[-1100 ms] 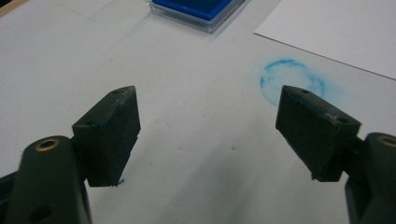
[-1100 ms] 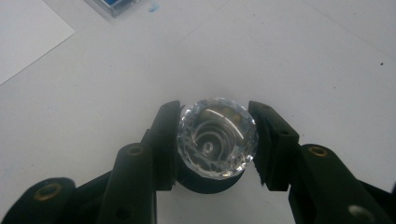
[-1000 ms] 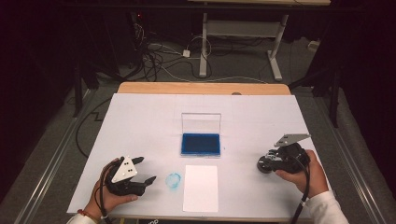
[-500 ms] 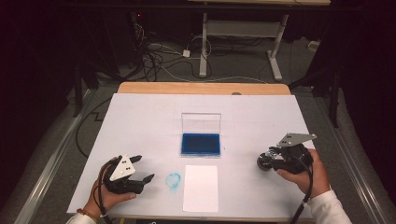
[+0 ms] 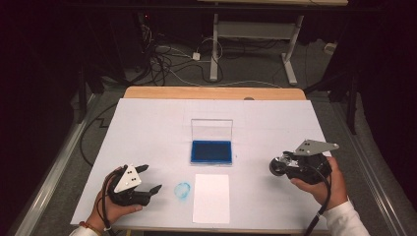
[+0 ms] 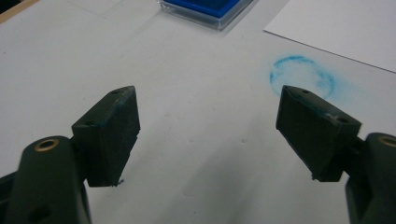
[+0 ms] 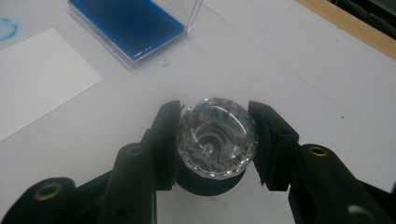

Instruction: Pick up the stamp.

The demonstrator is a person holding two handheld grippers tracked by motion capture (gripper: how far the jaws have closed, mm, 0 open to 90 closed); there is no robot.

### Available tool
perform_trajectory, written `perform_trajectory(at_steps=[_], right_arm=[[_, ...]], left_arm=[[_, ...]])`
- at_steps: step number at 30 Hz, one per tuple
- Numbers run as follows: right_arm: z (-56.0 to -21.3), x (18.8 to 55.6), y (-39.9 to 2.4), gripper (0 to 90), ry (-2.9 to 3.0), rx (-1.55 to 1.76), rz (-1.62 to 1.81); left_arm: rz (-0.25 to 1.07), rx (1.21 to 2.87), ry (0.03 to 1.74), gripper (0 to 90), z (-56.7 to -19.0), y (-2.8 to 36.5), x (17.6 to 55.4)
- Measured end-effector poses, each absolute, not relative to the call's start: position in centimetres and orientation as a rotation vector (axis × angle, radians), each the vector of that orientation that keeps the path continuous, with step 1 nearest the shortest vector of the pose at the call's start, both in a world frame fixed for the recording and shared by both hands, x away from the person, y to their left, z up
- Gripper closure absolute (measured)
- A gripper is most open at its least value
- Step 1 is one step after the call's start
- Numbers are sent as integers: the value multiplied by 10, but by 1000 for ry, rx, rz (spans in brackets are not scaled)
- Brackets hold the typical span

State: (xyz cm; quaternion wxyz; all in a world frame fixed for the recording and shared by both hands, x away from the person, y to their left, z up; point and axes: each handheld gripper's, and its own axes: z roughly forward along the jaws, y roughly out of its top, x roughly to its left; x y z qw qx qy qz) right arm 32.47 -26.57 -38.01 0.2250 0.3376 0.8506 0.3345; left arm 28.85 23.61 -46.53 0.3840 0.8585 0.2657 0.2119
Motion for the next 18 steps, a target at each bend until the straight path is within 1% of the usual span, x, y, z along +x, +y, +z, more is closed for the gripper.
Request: perform_trajectory(at_steps=[18], right_arm=[[-372, 316, -256, 569, 2340, 881, 1001]], left_arm=[[527, 2189, 677, 210, -466, 234, 290]])
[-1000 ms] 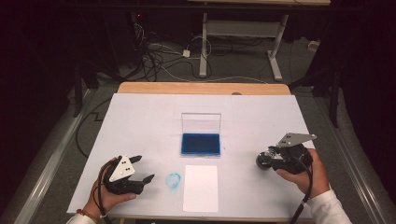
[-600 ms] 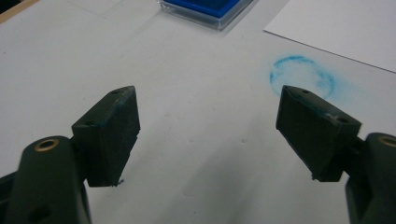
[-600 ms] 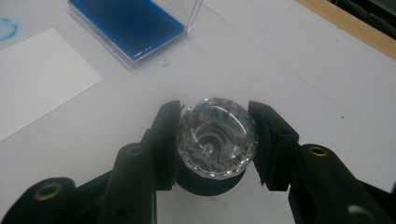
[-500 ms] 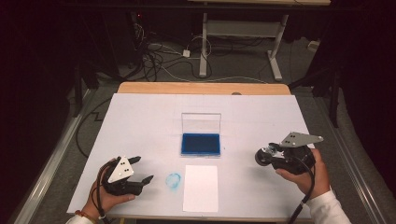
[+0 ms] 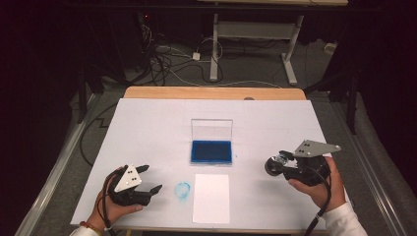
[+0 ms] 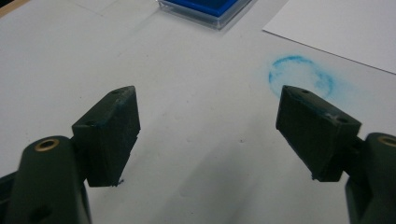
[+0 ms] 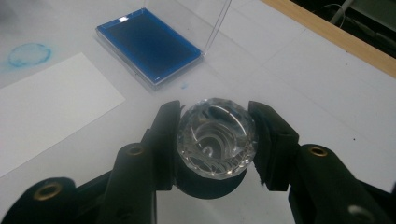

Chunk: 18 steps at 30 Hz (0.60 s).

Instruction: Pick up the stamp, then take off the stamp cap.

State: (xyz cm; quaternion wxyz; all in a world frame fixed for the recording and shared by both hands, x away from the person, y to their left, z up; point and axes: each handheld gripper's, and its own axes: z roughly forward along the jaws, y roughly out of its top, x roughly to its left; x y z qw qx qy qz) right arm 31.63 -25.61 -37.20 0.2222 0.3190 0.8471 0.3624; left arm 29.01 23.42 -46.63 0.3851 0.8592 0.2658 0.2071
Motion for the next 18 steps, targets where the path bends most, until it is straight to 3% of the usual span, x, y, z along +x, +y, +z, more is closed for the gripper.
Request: perform_trajectory(at_steps=[18], right_arm=[[-361, 321, -227, 569, 2325, 828, 1181]], left_arm=[[473, 2170, 623, 210, -463, 223, 295]])
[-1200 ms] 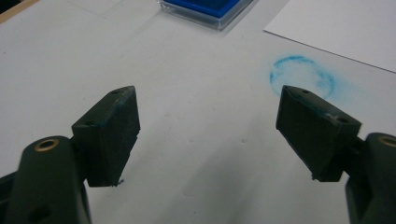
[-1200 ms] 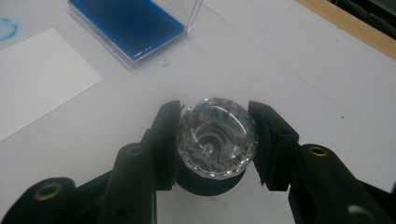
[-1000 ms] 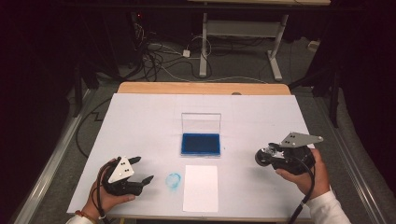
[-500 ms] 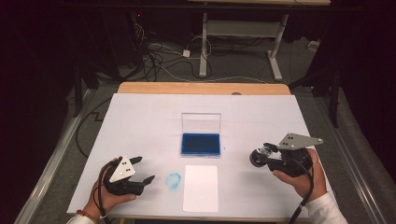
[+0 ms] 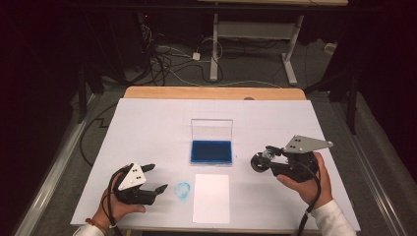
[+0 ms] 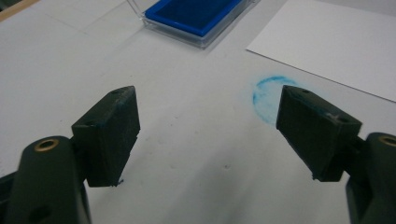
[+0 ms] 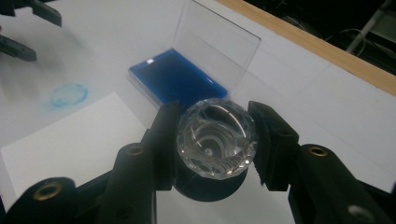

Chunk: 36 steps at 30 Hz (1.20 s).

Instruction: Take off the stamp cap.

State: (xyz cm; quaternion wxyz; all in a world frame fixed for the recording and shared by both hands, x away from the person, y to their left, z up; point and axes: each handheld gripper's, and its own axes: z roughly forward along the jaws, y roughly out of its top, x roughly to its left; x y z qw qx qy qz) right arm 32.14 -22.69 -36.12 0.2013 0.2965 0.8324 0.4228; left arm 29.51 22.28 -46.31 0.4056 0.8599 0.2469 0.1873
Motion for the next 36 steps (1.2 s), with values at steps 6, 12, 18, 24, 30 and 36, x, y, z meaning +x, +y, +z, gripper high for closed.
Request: perform_trajectory(at_steps=[6, 12, 18, 24, 30, 36], right_arm=[[-359, 331, -208, 569, 2339, 781, 1203], [-349, 338, -192, 570, 2329, 745, 1267], [-346, 335, -175, 570, 2307, 725, 1342], [-351, 330, -157, 570, 2324, 699, 1409], [-357, 322, -143, 570, 2359, 666, 1456], [-362, 314, -130, 570, 2382, 635, 1491]], left_arm=[[469, 2157, 622, 210, -459, 217, 300], [449, 2163, 608, 211, -458, 206, 305], [430, 2139, 550, 227, -449, 183, 307], [406, 2120, 517, 239, -444, 154, 308], [412, 2119, 488, 240, -441, 133, 307], [402, 2108, 435, 239, -438, 119, 306]])
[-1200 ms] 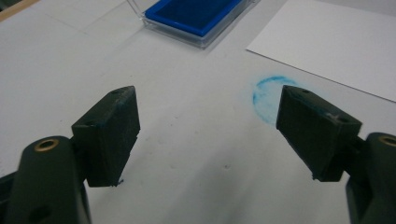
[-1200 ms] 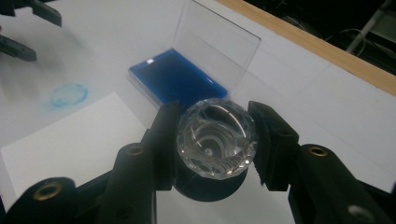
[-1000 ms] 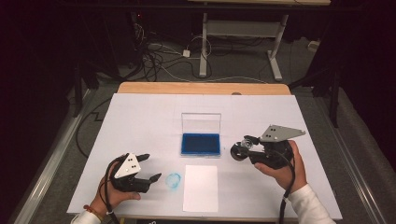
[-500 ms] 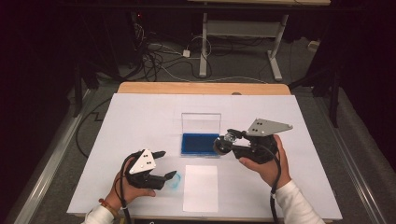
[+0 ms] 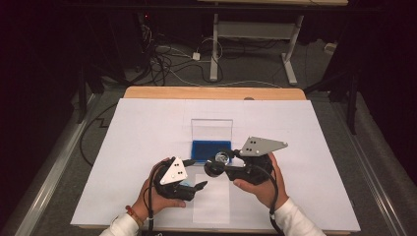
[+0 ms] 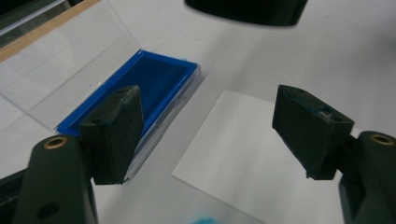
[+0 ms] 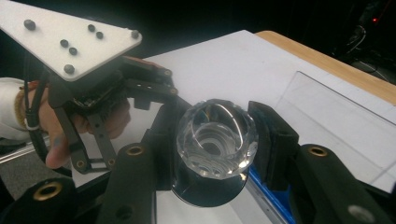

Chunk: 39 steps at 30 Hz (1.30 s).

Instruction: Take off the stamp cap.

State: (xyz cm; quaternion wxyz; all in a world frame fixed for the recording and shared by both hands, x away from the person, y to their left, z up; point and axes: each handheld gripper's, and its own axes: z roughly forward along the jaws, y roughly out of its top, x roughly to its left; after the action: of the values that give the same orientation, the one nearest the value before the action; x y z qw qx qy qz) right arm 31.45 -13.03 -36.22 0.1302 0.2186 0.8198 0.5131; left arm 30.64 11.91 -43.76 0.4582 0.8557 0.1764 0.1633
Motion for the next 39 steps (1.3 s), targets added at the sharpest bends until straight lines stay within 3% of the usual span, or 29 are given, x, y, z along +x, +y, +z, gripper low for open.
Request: perform_trajectory(at_steps=[20, 28, 39], right_arm=[[-377, 312, -119, 570, 2428, 630, 1508], [-381, 312, -116, 569, 2447, 625, 1486], [-385, 314, -116, 570, 2470, 634, 1475]], left_arm=[[421, 2110, 376, 258, -438, 104, 304], [429, 2145, 340, 352, -440, 102, 303], [455, 2196, 331, 365, -441, 99, 302]])
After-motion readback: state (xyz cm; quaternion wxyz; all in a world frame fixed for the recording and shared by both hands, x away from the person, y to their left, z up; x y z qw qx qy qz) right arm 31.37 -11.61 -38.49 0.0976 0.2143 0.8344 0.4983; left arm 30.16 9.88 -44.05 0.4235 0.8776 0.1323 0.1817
